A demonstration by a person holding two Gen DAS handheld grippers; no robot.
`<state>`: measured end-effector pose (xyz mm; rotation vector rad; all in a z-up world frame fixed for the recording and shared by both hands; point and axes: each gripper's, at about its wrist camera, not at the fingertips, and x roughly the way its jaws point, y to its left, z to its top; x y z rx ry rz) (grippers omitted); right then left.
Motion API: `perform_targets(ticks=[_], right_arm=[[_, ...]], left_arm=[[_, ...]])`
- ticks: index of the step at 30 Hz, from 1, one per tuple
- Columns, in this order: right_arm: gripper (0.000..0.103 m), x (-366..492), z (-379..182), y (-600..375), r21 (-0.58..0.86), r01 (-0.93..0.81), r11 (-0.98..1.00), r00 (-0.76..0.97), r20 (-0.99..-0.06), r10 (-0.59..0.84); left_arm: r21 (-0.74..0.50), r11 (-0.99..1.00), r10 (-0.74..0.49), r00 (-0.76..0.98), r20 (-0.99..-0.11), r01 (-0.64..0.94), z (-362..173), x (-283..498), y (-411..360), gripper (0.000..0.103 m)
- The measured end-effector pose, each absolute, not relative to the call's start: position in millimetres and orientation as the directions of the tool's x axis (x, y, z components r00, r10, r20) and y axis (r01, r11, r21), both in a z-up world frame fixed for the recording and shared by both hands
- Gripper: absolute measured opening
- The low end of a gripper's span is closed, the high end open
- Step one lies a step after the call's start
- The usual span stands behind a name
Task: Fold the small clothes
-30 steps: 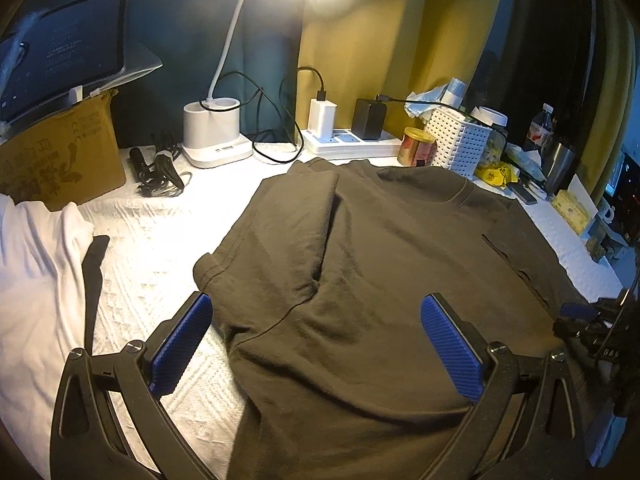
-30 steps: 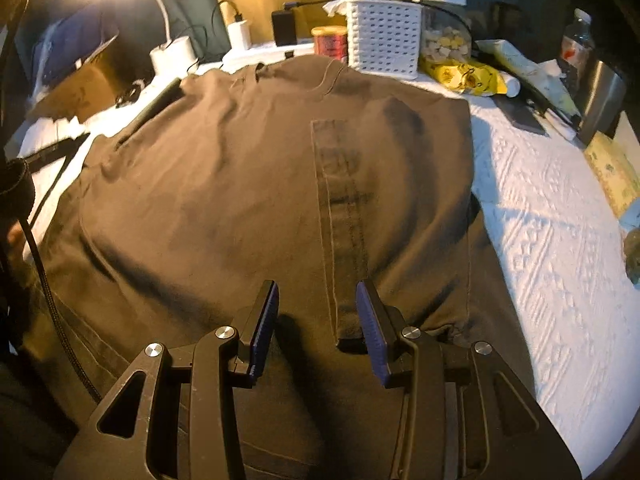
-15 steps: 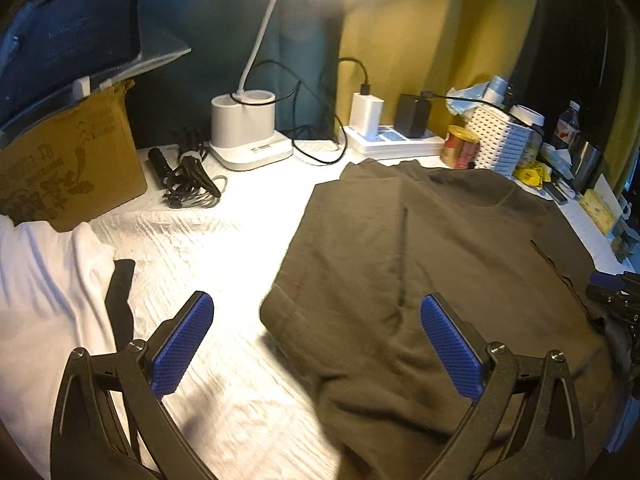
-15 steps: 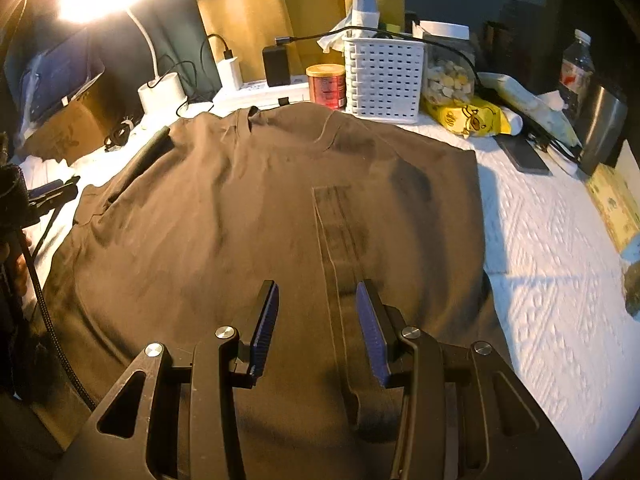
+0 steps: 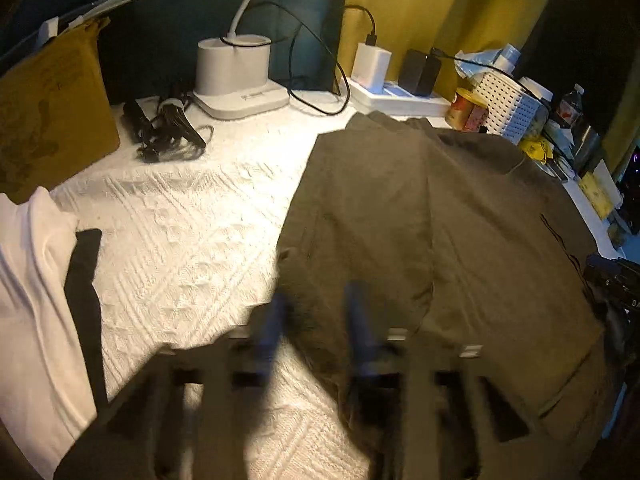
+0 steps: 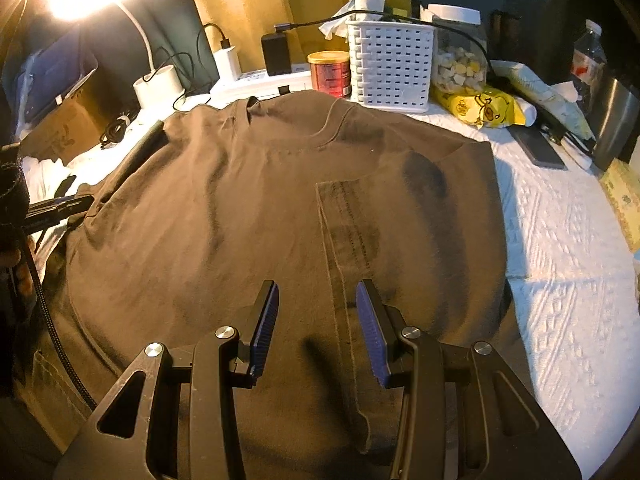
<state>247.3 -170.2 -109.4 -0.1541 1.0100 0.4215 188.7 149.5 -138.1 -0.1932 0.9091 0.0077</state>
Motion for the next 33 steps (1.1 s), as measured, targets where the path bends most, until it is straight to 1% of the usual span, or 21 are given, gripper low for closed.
perform_targets(ticks=[1, 3, 5, 9, 13, 16, 19, 24, 28, 30, 32, 33], right_arm=[[0.043, 246.8, -109.5, -170.2, 0.073, -0.413, 0.908, 0.459, -0.845, 0.277], [0.043, 244.7, -108.9, -171.0, 0.081, -0.418, 0.905, 0.459, -0.84, 0.288], [0.043, 242.2, -108.8, -173.7, 0.087, -0.421, 0.903, 0.458, -0.838, 0.295], [0.043, 237.9, -108.8, -183.8, 0.1, -0.409, 0.907, 0.465, -0.833, 0.302], [0.043, 233.2, -108.5, -197.6, 0.114, -0.389, 0.914, 0.479, -0.823, 0.306], [0.043, 229.4, -107.0, -209.2, 0.123, -0.375, 0.919, 0.491, -0.814, 0.309], [0.043, 227.3, -108.0, -221.1, 0.127, -0.357, 0.926, 0.498, -0.812, 0.304], [0.043, 224.2, -110.9, -239.2, 0.15, -0.333, 0.931, 0.506, -0.805, 0.31], [0.043, 223.5, -112.7, -249.7, 0.163, -0.328, 0.93, 0.509, -0.799, 0.319], [0.043, 223.2, -112.4, -254.3, 0.169, -0.326, 0.93, 0.513, -0.795, 0.324], [0.043, 223.4, -112.0, -258.8, 0.172, -0.324, 0.93, 0.517, -0.791, 0.326], [0.043, 223.5, -111.7, -260.3, 0.174, -0.323, 0.93, 0.519, -0.789, 0.328]], left_arm=[[-0.162, 0.982, -0.07, 0.618, -0.783, -0.095, -137.2, 187.4, 150.1, 0.009], [-0.166, 0.98, -0.059, 0.64, -0.766, -0.109, -131.8, 184.8, 151.7, 0.008], [-0.164, 0.981, -0.049, 0.676, -0.735, -0.107, -121.5, 180.6, 149.3, 0.005], [-0.152, 0.987, -0.06, 0.733, -0.678, -0.06, -99.1, 176.0, 130.5, 0.005], [-0.11, 0.994, -0.087, 0.752, -0.653, 0.02, -87.3, 179.0, 101.1, 0.005], [-0.097, 0.99, -0.142, 0.727, -0.672, 0.104, -89.9, 184.9, 77.6, 0.005], [-0.1, 0.984, -0.174, 0.693, -0.699, 0.146, -99.6, 187.8, 59.6, 0.005], [-0.092, 0.979, -0.189, 0.642, -0.743, 0.182, -117.2, 190.9, 35.8, 0.005], [-0.096, 0.981, -0.178, 0.588, -0.789, 0.168, -125.0, 194.2, 27.3, 0.007], [-0.098, 0.983, -0.17, 0.572, -0.802, 0.156, -124.7, 193.4, 27.4, 0.021], [-0.124, 0.983, -0.181, 0.576, -0.797, 0.138, -118.7, 188.6, 32.0, 0.063], [-0.137, 0.982, -0.186, 0.583, -0.791, 0.128, -115.3, 186.4, 33.8, 0.068]])
